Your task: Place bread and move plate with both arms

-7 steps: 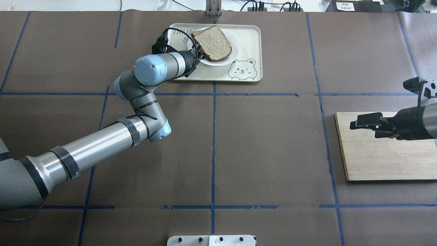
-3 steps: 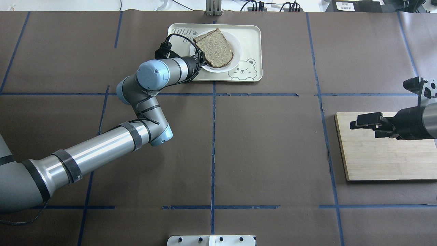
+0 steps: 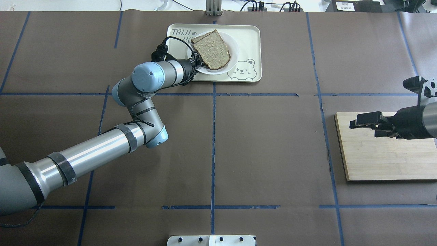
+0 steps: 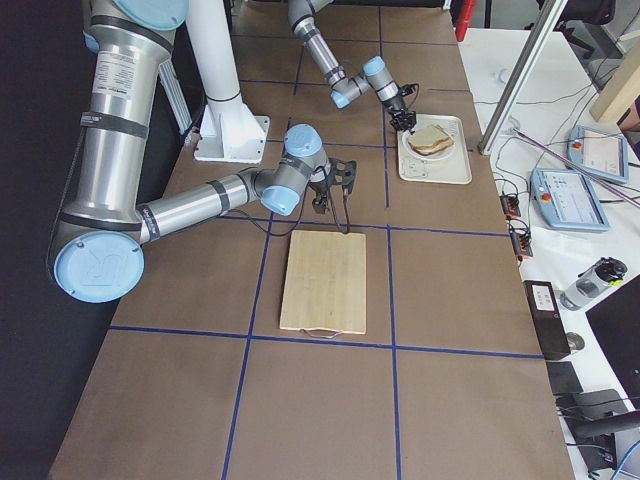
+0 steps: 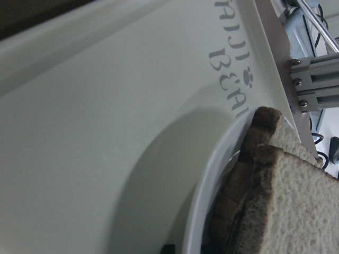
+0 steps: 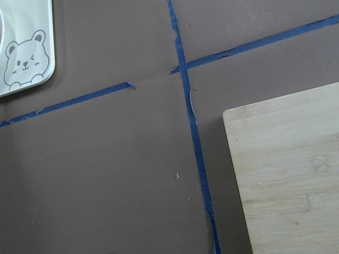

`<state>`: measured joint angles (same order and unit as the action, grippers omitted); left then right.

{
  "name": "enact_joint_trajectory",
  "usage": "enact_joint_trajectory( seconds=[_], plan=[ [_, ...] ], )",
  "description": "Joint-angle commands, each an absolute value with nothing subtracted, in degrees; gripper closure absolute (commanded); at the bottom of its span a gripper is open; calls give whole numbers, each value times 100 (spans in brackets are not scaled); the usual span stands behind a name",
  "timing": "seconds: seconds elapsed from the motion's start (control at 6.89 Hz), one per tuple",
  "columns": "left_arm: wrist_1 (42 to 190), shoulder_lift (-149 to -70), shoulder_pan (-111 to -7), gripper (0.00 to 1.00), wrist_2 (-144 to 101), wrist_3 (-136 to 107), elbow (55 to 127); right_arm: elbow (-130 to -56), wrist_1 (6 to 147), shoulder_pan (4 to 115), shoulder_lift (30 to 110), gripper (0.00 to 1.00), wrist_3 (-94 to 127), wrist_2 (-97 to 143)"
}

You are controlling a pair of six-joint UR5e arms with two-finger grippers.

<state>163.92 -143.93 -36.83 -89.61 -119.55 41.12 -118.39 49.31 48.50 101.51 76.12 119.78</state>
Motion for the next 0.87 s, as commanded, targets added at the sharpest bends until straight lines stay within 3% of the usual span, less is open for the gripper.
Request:
enact_joint_trajectory(
  seconds=[0.0,0.15,0.44,0.73],
  plan=[
    [16339,-13994,-3735,59,-9061,-11786,4674,-11848,4931,4852,10151,0,7620,11979],
    [16287,-13879,-3805,54,-9166,-11795,4928,-11848,4931,4852,10151,0,7611,11979],
    [16103,-13275,-4015,54,-9472,-11621,5813,-11839,4931,4852,10169,0,7620,11971],
    [14957,-12589,-4226,51,-9946,-10727,7305,-11839,4931,4965,10186,0,7611,12006]
  ],
)
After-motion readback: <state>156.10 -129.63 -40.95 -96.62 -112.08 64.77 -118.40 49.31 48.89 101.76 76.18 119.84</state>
